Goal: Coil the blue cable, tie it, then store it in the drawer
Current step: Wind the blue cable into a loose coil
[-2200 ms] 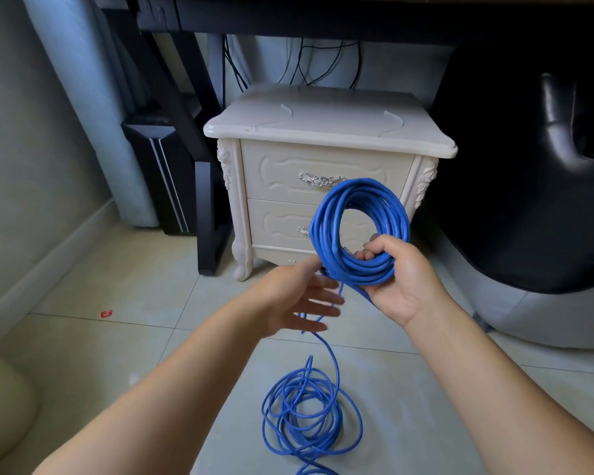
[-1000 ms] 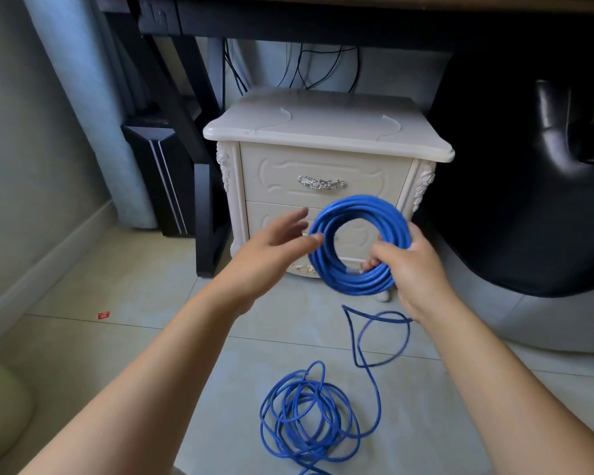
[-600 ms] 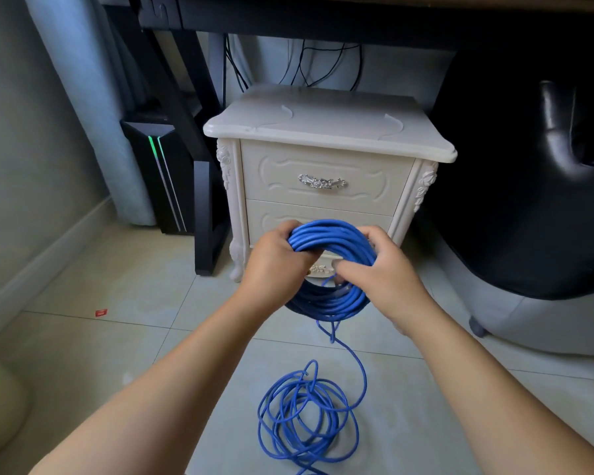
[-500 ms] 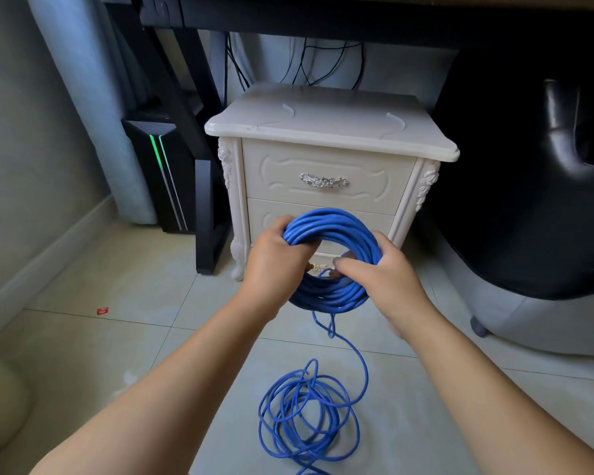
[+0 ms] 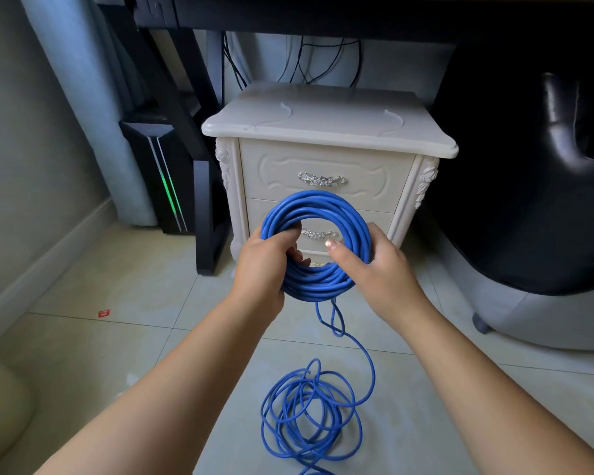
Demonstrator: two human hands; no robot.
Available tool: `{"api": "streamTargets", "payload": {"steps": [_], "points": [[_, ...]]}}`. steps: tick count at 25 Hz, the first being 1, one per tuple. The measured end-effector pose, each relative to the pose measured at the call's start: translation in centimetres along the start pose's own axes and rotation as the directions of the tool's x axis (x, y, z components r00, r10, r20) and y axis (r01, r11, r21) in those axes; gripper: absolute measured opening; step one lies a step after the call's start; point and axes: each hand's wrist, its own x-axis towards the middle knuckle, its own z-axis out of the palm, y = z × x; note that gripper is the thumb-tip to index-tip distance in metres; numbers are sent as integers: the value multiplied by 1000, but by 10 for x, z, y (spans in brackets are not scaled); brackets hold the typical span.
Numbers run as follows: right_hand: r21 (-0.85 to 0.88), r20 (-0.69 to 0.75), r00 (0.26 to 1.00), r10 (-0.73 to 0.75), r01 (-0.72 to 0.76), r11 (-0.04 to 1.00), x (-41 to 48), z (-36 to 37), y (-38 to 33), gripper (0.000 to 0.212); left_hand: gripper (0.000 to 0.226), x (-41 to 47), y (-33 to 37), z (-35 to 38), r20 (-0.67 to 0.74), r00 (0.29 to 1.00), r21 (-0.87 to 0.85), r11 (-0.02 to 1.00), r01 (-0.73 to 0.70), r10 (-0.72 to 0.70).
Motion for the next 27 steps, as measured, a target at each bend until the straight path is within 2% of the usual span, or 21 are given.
{"api": "streamTargets", "payload": {"steps": [4, 6, 8, 10, 12, 14, 15, 17, 18, 20, 22, 24, 25, 27], "points": [[262, 120, 982, 146, -173, 949, -2, 8, 2, 22, 7, -3, -4, 3, -37, 990, -162, 978, 132, -139], [368, 148, 967, 207, -248, 896, -2, 14, 6, 27, 9, -5, -11, 5, -19, 983, -191, 966, 176, -183], [381, 99, 961, 257, -275, 883, 0, 12, 9, 28, 10, -5, -13, 4, 11, 982, -65, 980, 191, -190], [337, 41, 969, 244, -244, 909, 4, 2, 8, 23, 13, -2, -7, -1, 108, 975, 128, 975, 179, -193], [253, 44, 983, 178, -183, 950, 8, -10, 4, 25, 25, 2, 3, -9, 245, 958, 234, 968, 91, -149], [100, 122, 987, 107, -120, 988, 6, -18, 1, 25, 40, 5, 11, -15, 367, 930, 332, 938, -103, -27], [23, 172, 981, 89, -94, 995, 4, -18, -1, 25, 46, 4, 12, -16, 403, 915, 414, 886, -208, 26], [-65, 226, 970, 89, -76, 995, 0, -14, -2, 26, 39, 2, 9, -12, 400, 910, 566, 752, -336, 105], [-63, 224, 970, 93, -81, 995, -1, -13, -1, 24, 29, -1, 7, -9, 373, 916, 583, 731, -355, 147], [-21, 190, 978, 86, -84, 996, 1, -13, 0, 22, 23, -4, 6, -6, 358, 911, 529, 760, -378, 204], [65, 140, 984, 105, -115, 991, 4, -14, 3, 26, 35, -1, 11, -9, 444, 885, 343, 885, -315, 142], [251, 101, 976, 190, -210, 945, 7, -16, 7, 30, 44, 4, 16, -15, 525, 851, 139, 987, -76, -8], [354, 99, 968, 232, -252, 901, 9, -18, 8, 32, 49, 9, 12, -17, 498, 863, 123, 992, 20, -79], [515, 124, 960, 251, -279, 811, 12, -24, 7, 31, 47, 17, -3, -18, 320, 925, 251, 960, 127, -206]]}}
